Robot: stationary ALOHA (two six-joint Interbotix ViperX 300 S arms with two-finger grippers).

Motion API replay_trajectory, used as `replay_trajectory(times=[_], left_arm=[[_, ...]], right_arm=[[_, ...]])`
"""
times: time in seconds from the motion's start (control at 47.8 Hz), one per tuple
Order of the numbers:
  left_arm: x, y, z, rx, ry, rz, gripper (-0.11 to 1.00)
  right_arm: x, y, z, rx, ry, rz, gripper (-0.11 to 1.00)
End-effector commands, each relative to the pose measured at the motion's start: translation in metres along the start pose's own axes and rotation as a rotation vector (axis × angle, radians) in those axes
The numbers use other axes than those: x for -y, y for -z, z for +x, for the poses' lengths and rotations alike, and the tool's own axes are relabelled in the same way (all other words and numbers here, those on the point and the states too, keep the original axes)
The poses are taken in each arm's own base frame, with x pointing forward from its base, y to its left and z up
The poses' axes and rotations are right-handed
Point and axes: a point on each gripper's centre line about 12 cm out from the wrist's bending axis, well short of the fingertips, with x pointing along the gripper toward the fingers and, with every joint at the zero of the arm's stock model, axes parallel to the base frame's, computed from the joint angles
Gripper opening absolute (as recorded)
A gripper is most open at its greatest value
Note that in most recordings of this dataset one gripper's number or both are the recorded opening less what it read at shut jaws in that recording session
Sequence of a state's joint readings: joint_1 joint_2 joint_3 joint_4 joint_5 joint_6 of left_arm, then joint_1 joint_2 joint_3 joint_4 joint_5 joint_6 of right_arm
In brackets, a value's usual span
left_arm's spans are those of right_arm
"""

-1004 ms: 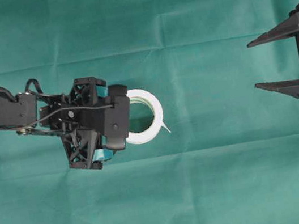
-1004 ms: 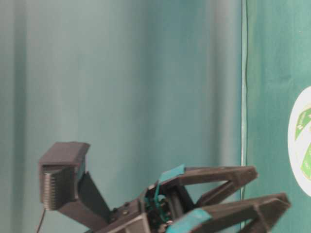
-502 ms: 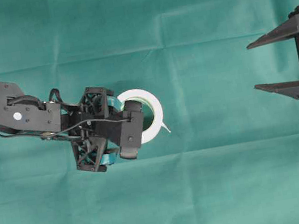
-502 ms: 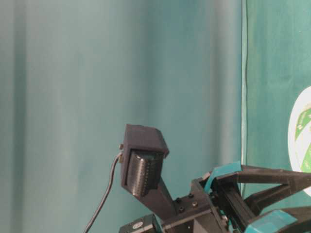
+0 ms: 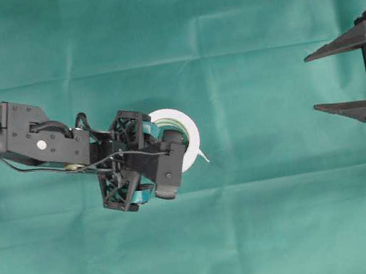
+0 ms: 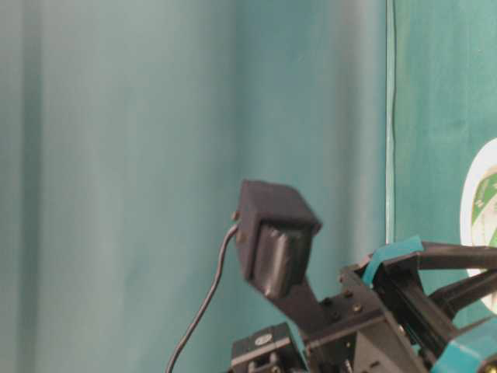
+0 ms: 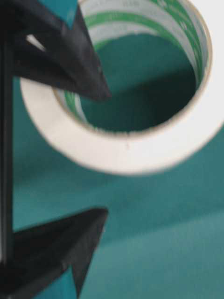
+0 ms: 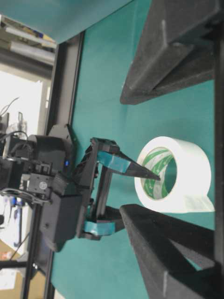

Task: Peel off the duct tape with your right arm.
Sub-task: 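Lower the left gripper and pinch the tape roll's rim, then lift the tape roll upright with the left gripper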

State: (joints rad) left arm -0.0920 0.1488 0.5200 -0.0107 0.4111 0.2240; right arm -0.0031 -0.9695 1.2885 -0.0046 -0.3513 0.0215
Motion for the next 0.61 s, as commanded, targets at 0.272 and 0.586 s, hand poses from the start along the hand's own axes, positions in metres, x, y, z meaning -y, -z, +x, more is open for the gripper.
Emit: replay_trajectory(times=[0.272, 0.586], left_arm=[[-0.002, -0.007, 0.002, 0.015, -0.004, 0.013, 0.92], [-0.003, -0.01, 0.004, 0.016, -0.004, 0.016, 0.88]], right_arm=[[0.0, -0.006, 0.001, 0.021, 0.001, 0.0, 0.82], [0.0, -0.004, 0.001, 0.018, 0.001, -0.002, 0.82]])
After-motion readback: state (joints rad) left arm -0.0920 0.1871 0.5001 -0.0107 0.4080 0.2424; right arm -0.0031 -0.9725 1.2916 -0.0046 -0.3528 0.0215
